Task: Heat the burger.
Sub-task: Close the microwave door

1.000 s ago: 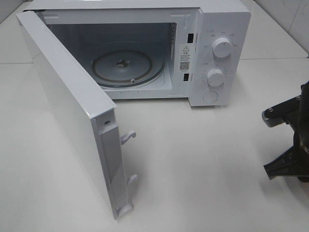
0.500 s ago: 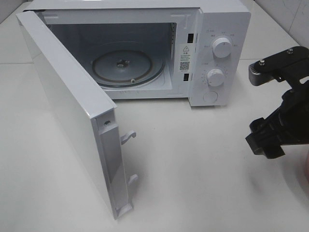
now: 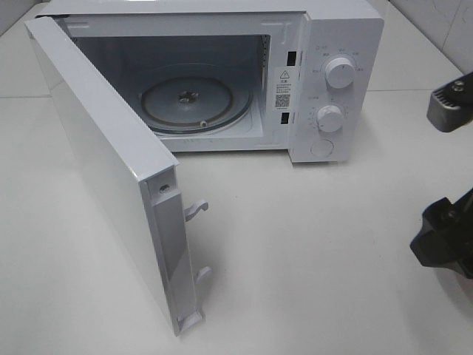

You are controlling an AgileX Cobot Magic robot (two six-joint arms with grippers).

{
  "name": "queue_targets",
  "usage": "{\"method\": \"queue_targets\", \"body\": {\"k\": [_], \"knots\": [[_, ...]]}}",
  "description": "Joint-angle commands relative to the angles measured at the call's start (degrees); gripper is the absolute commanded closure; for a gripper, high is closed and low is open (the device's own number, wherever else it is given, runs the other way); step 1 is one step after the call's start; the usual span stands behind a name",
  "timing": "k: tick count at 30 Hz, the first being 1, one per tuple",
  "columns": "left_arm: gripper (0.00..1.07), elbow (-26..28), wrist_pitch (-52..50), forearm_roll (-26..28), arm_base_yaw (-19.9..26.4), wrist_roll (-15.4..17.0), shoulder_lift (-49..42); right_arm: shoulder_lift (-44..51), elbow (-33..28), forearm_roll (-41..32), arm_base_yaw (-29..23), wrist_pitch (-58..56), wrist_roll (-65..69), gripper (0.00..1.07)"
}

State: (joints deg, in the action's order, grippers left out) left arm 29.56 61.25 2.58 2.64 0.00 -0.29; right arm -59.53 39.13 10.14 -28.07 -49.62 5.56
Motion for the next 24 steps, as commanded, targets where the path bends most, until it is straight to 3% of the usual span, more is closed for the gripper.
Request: {"method": "queue_targets", "body": {"k": [1, 7, 16, 24], "knots": [[0.07, -0.1, 0.0, -0.1, 0.2, 0.0, -0.7, 3.1, 0.3, -0.7, 0.1, -3.8, -1.0, 0.18], [0.07, -0.1, 0.0, -0.1, 0.2, 0.0, -0.7, 9.1, -0.3, -0.6, 0.1, -7.2, -1.0, 0.24], [0.07, -0.1, 0.0, -0.1, 0.2, 0.0, -0.7, 23.9, -6.6, -0.5, 0.1, -9.9, 0.0, 0.27], [0.07, -0.1, 0.0, -0.1, 0.2, 0.0, -0.7, 36.0, -9.1, -0.5, 6.0, -9.7, 2.1, 0.32]]}}
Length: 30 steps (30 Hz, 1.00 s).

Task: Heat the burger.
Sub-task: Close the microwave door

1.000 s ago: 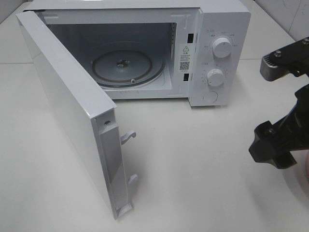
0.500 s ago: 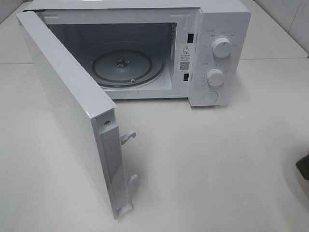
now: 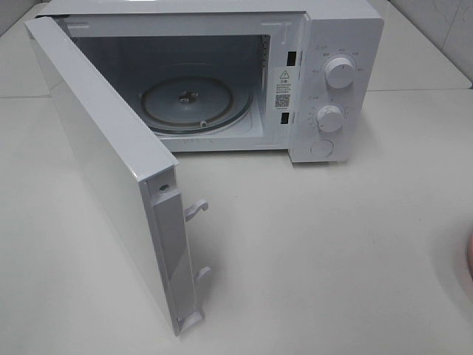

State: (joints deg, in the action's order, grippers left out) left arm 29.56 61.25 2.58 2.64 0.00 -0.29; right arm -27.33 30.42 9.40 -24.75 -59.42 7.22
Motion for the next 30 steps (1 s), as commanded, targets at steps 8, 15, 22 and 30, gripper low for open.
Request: {"method": "queue_targets", "body": {"k": [8, 15, 22, 30], "knots": [[0.07, -0.1, 0.0, -0.1, 0.2, 0.0, -0.7, 15.9, -0.3, 0.0, 10.7, 0.2, 0.1, 0.32], [0.07, -0.1, 0.0, -0.1, 0.2, 0.0, -0.7, 25.2, -2.3, 0.0, 16.3, 4.2, -0.1, 0.32], [0.07, -0.1, 0.0, -0.1, 0.2, 0.0, -0.7, 29.0, -2.2, -0.2, 19.3, 4.2, -0.2, 0.32], [0.07, -0.1, 0.0, -0.1, 0.2, 0.0, -0.7, 29.6, -2.2, -0.2, 20.3, 4.2, -0.1, 0.32]]}}
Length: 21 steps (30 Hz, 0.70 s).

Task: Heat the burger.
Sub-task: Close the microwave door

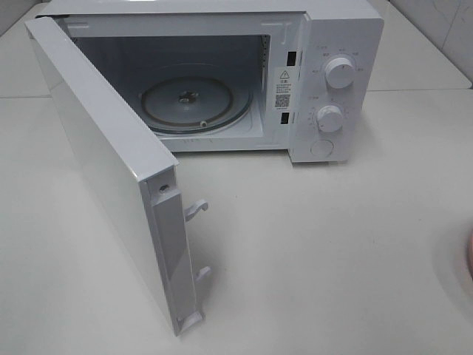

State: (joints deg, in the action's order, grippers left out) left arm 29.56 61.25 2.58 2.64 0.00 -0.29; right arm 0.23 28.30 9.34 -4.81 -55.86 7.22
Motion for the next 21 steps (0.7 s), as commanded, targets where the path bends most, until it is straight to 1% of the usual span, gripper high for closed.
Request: {"method": "queue_targets", "body": {"k": [1, 21], "knots": [[0.07, -0.1, 0.0, -0.1, 0.2, 0.0, -0.7, 2.0, -0.1, -0.1, 0.3, 0.6, -0.1, 0.32], [0.07, -0.1, 0.0, -0.1, 0.2, 0.0, -0.7, 2.0, -0.1, -0.1, 0.3, 0.6, -0.1, 0.32]]}}
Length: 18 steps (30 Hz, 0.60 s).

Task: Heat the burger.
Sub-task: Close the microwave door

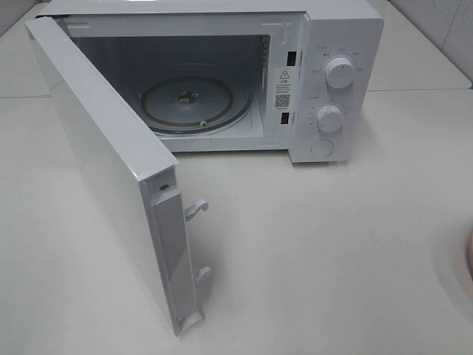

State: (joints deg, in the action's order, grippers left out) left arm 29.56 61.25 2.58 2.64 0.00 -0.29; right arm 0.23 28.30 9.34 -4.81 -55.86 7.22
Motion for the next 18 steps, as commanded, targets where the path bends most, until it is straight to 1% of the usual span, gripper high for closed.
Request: {"method": "queue_targets", "body": {"k": [1, 18], "knots": [[0.07, -0.1, 0.0, -0.1, 0.2, 0.0, -0.7, 2.0, -0.1, -0.1, 0.3, 0.6, -0.1, 0.32], [0.07, -0.1, 0.0, 0.1, 0.2, 0.0, -0.7, 2.0, -0.1, -0.1, 0.3, 0.6, -0.1, 0.32]]}}
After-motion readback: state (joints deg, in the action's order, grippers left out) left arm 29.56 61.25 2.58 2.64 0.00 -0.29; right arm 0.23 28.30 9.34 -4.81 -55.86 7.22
